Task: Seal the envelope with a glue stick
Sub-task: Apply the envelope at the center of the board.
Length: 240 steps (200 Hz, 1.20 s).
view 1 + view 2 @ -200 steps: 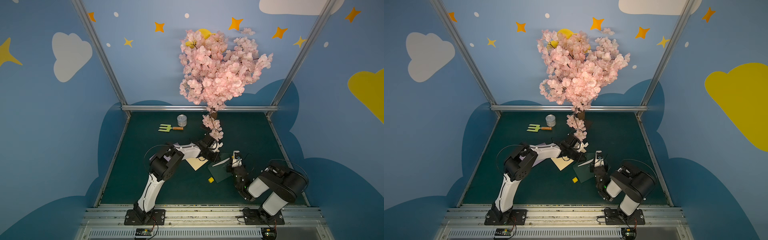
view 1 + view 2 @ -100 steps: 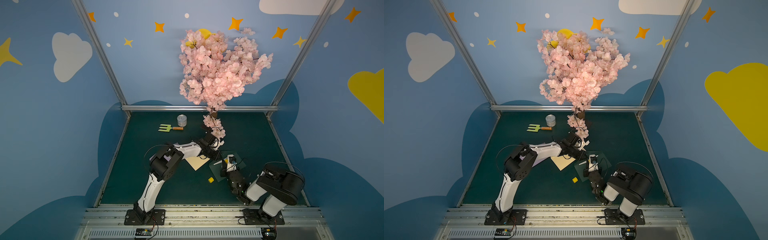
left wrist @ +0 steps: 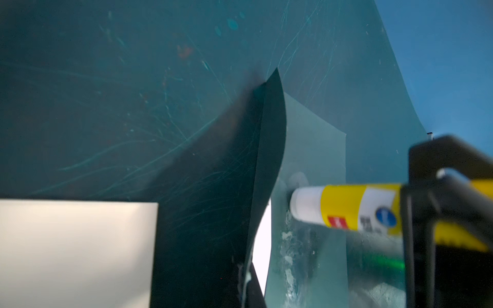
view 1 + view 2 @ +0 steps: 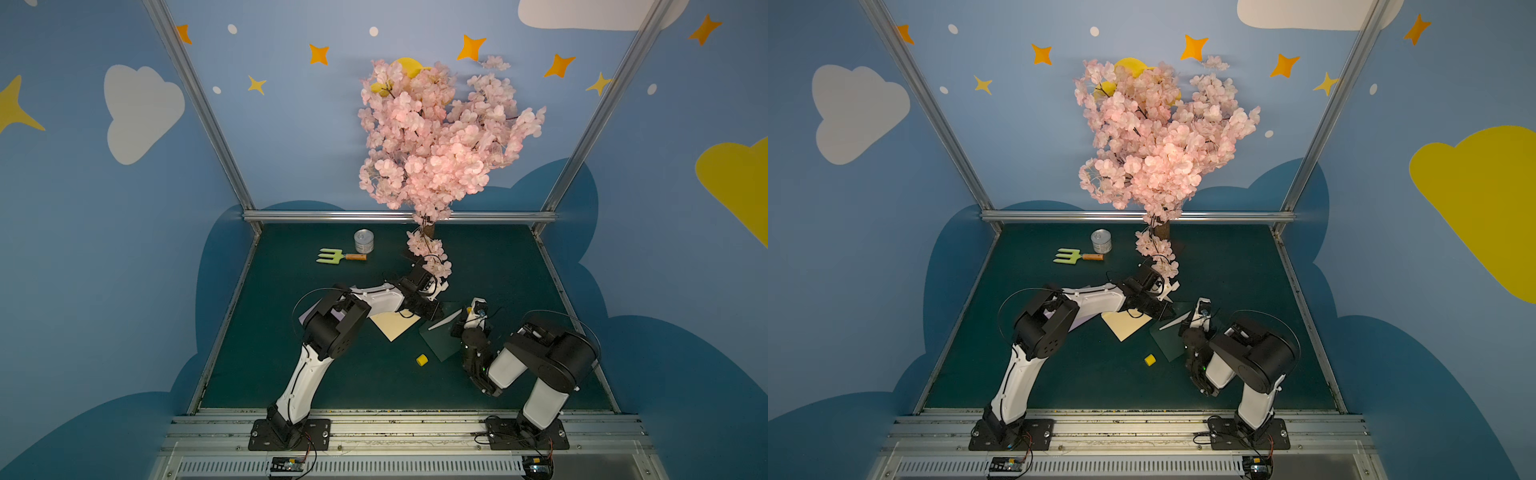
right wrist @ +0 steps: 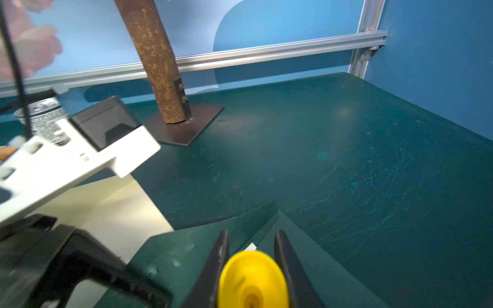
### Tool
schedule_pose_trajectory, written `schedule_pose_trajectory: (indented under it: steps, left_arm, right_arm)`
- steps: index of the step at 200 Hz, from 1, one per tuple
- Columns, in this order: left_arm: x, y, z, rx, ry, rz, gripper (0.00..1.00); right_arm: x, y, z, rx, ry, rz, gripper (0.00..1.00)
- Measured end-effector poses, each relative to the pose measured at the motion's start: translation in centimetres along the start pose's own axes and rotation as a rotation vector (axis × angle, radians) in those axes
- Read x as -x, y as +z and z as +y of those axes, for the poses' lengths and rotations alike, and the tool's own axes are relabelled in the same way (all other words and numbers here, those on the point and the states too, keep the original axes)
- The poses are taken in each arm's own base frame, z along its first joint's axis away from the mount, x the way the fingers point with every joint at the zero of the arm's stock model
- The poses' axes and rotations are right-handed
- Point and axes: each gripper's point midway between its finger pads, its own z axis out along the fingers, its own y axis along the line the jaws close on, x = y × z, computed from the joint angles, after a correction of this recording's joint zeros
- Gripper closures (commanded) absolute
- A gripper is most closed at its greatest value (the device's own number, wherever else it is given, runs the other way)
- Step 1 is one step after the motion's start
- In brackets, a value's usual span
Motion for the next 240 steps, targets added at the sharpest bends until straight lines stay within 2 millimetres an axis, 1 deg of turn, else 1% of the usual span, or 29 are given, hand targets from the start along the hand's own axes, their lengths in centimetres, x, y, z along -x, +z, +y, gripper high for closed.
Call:
schedule_pose_trajectory:
  steps: [13, 28, 42, 58, 72, 94, 110, 130, 150, 205, 240]
  left_arm:
    - [0.0, 0.0, 0.0, 0.0, 0.0, 0.0, 0.98]
    - [0.0, 0.0, 0.0, 0.0, 0.0, 0.0, 0.98]
    - [0.0, 0.0, 0.0, 0.0, 0.0, 0.0, 0.98]
    - [0.0, 0.1, 0.1, 0.0, 0.0, -0.001, 0.98]
    - [0.0, 0.1, 0.1, 0.0, 0.001, -0.001, 0.97]
    - [0.0, 0.1, 0.1, 0.0, 0.001, -0.002, 0.97]
    - [0.0, 0.1, 0.1, 0.0, 0.001, -0.001, 0.98]
    - [0.0, 0.1, 0.0, -0.001, 0.001, -0.001, 0.98]
    - [0.0, 0.2, 0.0, -0.003, 0.002, -0.003, 0.98]
    - [0.1, 0.2, 0.0, -0.009, 0.005, -0.005, 0.98]
    - [0.1, 0.3, 0.0, -0.01, 0.006, -0.006, 0.98]
  right_arm:
    - [0.1, 0.4, -0.5, -0.01, 0.017, 0.001, 1.0]
    - [0.0, 0.5, -0.3, 0.009, 0.025, 0.008, 1.0]
    - [-0.2, 0.1, 0.7, 0.046, 0.02, 0.013, 1.0]
    - [-0.5, -0.7, 2.4, 0.106, 0.019, 0.021, 1.0]
    - [-0.7, -1.4, 3.4, 0.144, 0.026, 0.027, 1.0]
    - [-1.0, -2.3, 4.5, 0.183, 0.038, 0.045, 1.0]
    - [-1.0, -2.8, 4.7, 0.191, 0.045, 0.07, 1.0]
    - [-1.1, -3.0, 4.5, 0.177, 0.041, 0.106, 1.0]
    - [-1.1, -2.6, 3.8, 0.149, 0.049, 0.125, 1.0]
    - [-0.4, 0.4, 0.8, 0.027, 0.101, 0.122, 1.0]
    - [0.1, 2.2, -0.4, -0.017, 0.086, 0.114, 1.0]
